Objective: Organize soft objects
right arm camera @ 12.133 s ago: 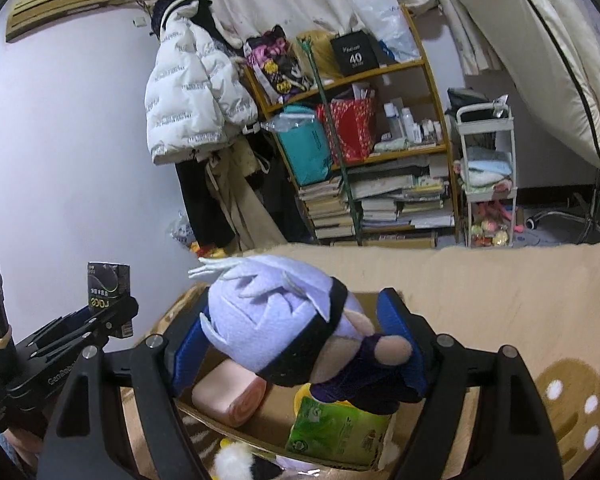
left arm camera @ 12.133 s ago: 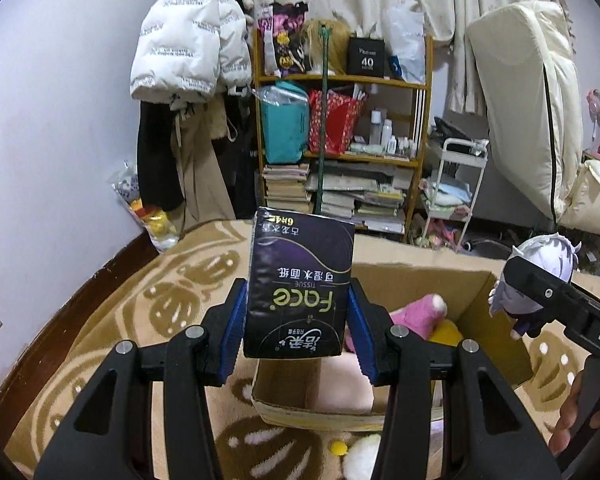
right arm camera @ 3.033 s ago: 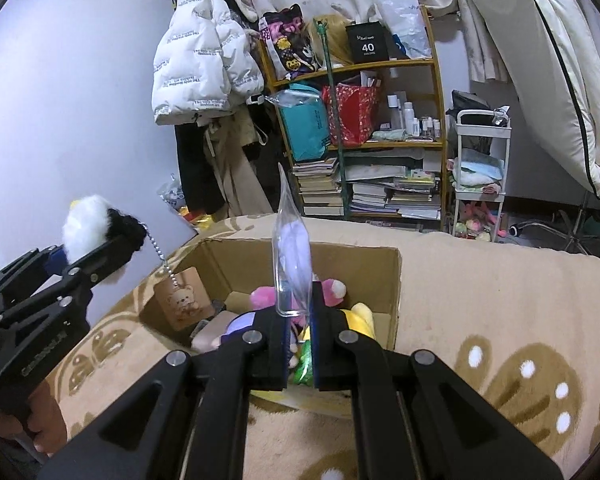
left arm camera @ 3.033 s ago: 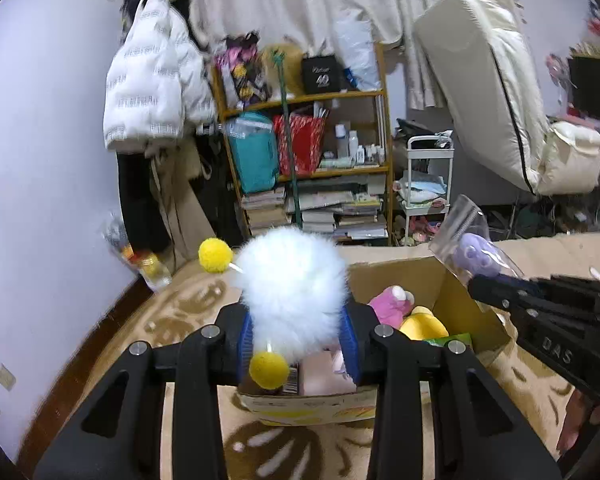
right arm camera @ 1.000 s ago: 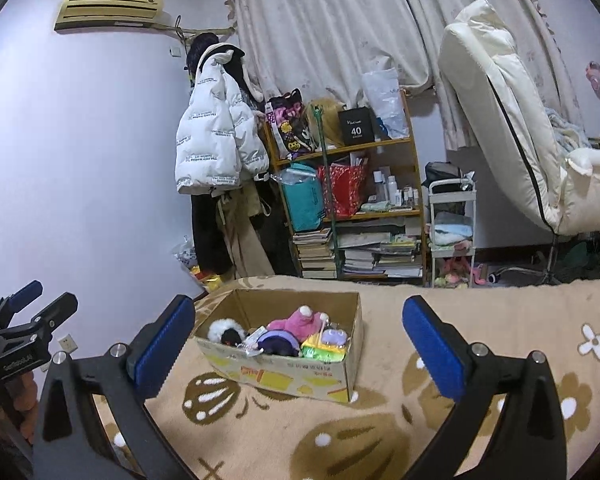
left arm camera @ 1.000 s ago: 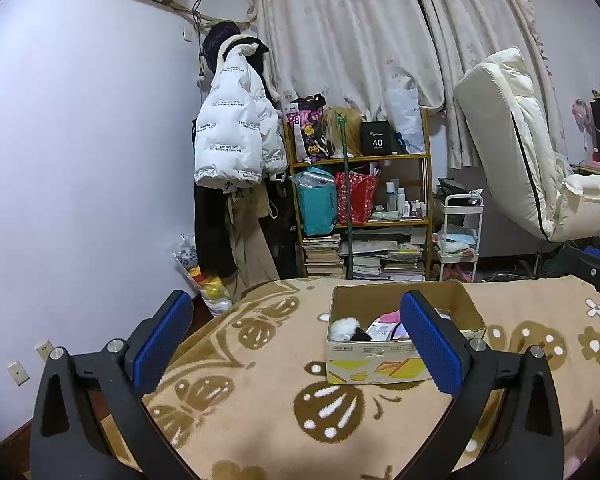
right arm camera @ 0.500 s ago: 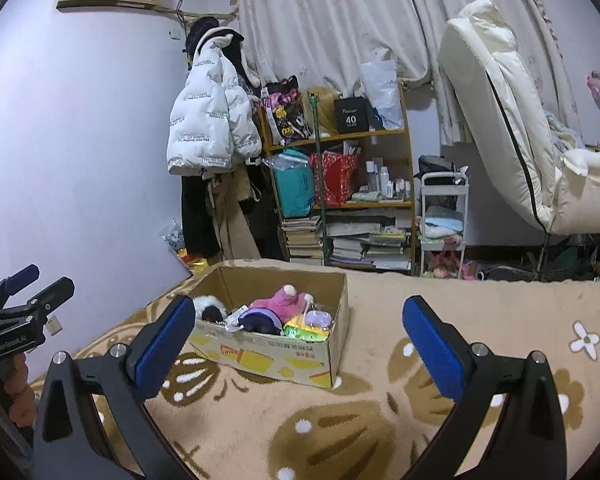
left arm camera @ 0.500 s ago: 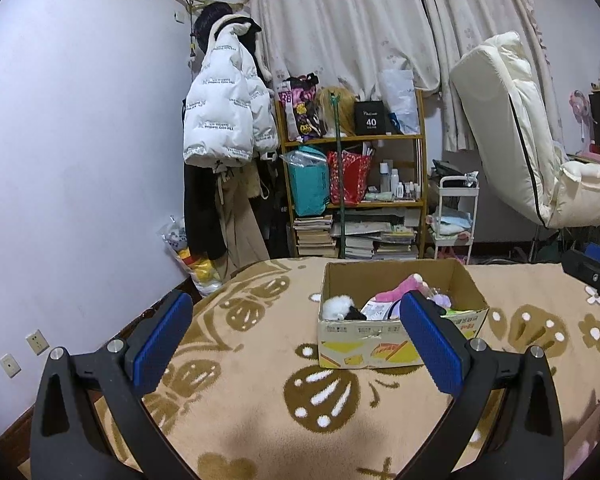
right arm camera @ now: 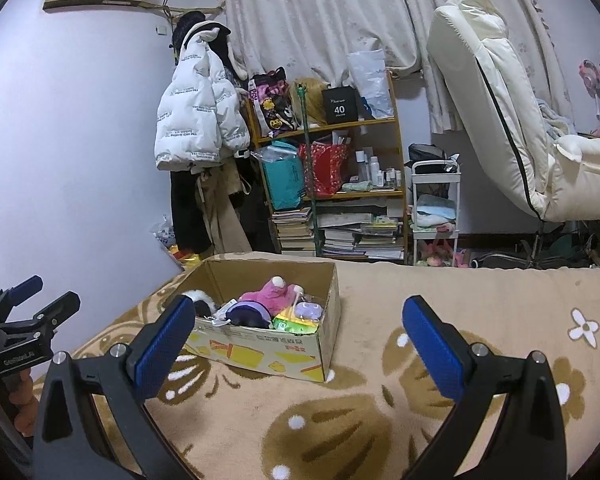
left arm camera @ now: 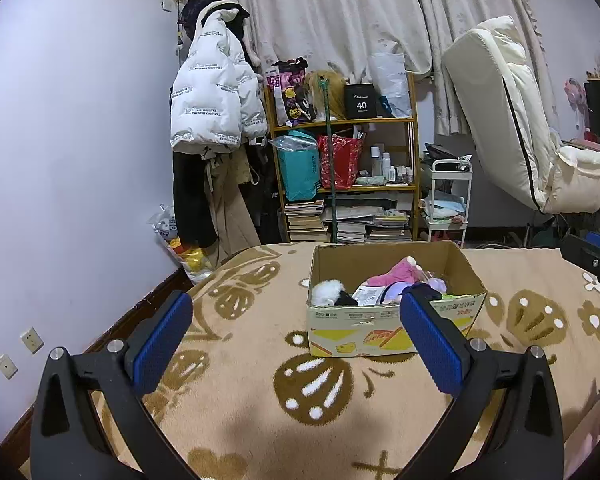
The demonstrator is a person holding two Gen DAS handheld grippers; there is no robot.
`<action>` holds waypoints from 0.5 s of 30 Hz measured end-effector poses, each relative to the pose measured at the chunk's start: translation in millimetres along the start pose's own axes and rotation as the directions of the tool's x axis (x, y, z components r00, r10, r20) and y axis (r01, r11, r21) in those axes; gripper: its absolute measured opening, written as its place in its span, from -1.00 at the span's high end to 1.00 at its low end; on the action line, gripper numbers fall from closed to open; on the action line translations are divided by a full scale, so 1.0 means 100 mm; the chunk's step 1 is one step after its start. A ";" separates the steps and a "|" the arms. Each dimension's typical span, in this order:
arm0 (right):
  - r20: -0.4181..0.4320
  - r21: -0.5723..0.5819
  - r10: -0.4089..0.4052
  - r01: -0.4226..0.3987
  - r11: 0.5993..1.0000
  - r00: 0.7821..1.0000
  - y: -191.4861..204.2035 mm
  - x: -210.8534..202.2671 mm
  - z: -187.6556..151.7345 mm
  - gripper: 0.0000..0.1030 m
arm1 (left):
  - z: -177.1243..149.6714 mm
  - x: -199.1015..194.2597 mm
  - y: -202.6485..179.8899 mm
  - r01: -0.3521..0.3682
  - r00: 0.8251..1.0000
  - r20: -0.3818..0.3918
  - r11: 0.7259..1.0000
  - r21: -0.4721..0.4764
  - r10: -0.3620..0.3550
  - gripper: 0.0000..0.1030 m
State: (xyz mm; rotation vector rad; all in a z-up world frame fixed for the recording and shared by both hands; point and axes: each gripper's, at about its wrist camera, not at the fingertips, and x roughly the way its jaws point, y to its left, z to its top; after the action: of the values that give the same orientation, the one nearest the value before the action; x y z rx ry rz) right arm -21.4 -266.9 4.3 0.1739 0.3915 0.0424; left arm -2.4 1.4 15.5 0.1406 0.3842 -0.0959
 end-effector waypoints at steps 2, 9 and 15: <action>0.001 -0.002 -0.007 0.007 1.000 1.000 0.00 0.00 -0.01 -1.00 | -0.01 0.01 0.00 0.005 1.000 -0.005 1.000 -0.003 -0.005 -0.99; 0.005 -0.001 -0.024 0.024 1.000 1.000 -0.01 0.01 -0.04 -1.00 | -0.03 0.02 0.00 0.012 1.000 -0.008 1.000 -0.001 -0.012 -0.99; 0.005 -0.005 -0.027 0.027 1.000 1.000 -0.01 0.01 -0.04 -1.00 | -0.08 0.03 -0.01 0.019 1.000 -0.011 1.000 0.005 -0.019 -0.98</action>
State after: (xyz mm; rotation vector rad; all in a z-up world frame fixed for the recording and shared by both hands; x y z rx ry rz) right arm -22.0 -266.9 0.3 0.1637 0.3892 0.0168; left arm -2.4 1.5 7.2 0.1424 0.3959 -0.1150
